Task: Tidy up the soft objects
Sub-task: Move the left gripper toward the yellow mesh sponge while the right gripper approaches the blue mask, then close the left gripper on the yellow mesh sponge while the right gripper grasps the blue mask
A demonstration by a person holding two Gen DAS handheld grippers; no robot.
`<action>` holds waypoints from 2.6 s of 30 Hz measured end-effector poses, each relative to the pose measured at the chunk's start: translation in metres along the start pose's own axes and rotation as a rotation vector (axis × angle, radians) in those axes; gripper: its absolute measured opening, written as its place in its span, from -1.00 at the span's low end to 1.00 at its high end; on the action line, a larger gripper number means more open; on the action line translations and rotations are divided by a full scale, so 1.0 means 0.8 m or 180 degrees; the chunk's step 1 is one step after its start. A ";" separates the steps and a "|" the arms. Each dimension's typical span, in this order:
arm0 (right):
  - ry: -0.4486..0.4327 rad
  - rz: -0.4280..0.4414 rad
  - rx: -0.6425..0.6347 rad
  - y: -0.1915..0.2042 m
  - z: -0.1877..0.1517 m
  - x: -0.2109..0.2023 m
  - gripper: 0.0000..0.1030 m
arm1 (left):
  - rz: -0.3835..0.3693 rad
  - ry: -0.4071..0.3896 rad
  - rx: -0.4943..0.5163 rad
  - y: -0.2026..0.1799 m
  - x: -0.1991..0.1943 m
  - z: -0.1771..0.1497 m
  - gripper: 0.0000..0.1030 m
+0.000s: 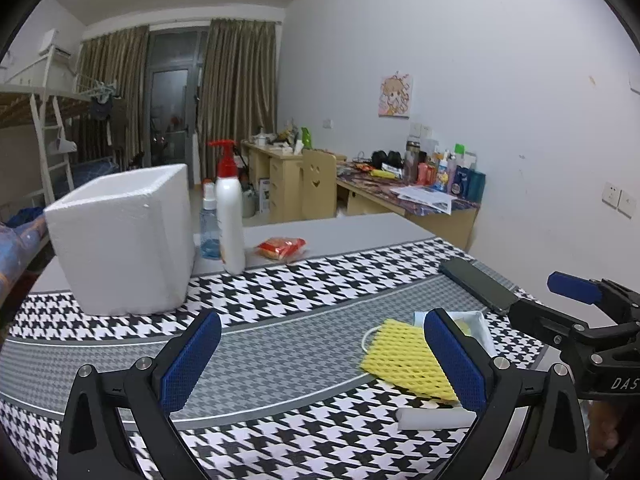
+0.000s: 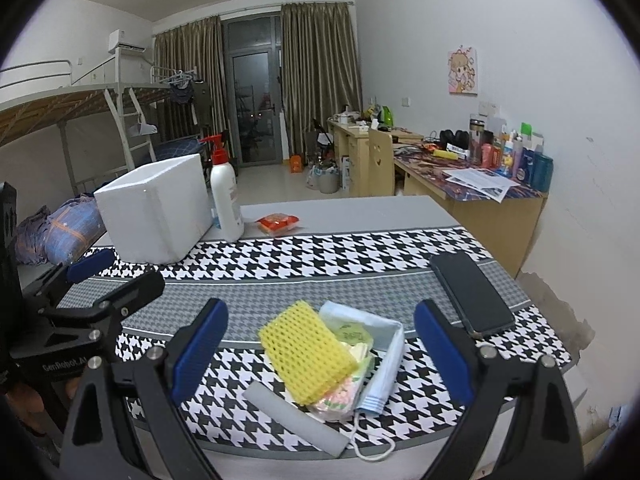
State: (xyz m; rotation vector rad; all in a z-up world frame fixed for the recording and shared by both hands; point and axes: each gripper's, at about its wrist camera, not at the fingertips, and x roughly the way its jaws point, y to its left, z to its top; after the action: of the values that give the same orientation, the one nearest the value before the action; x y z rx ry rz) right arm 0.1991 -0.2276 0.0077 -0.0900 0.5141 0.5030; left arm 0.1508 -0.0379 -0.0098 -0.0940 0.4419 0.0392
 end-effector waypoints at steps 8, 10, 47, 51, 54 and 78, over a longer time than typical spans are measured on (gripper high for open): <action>0.0092 -0.0064 0.0038 -0.017 -0.004 0.010 0.88 | -0.0115 0.0164 0.0003 -0.018 0.023 -0.008 0.98; 0.0106 -0.0085 0.0051 -0.021 -0.005 0.013 0.88 | -0.0125 0.0212 -0.0016 -0.021 0.030 -0.010 0.98; 0.0382 -0.0291 0.0175 -0.084 -0.029 0.057 0.88 | -0.0272 0.1050 -0.0289 -0.061 0.125 -0.044 0.65; 0.0403 -0.0291 0.0162 -0.087 -0.027 0.061 0.88 | -0.0394 0.1197 -0.0351 -0.063 0.136 -0.048 0.54; 0.0411 -0.0294 0.0151 -0.089 -0.027 0.065 0.88 | -0.0489 0.1294 -0.0396 -0.065 0.143 -0.050 0.39; 0.0475 -0.0308 0.0217 -0.108 -0.033 0.077 0.87 | -0.0657 0.1174 -0.0412 -0.072 0.149 -0.041 -0.83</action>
State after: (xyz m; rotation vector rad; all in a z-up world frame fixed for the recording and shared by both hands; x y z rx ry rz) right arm 0.2755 -0.2817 -0.0488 -0.0873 0.6692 0.3855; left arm 0.2480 -0.0962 -0.0860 -0.2765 0.7959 -0.1552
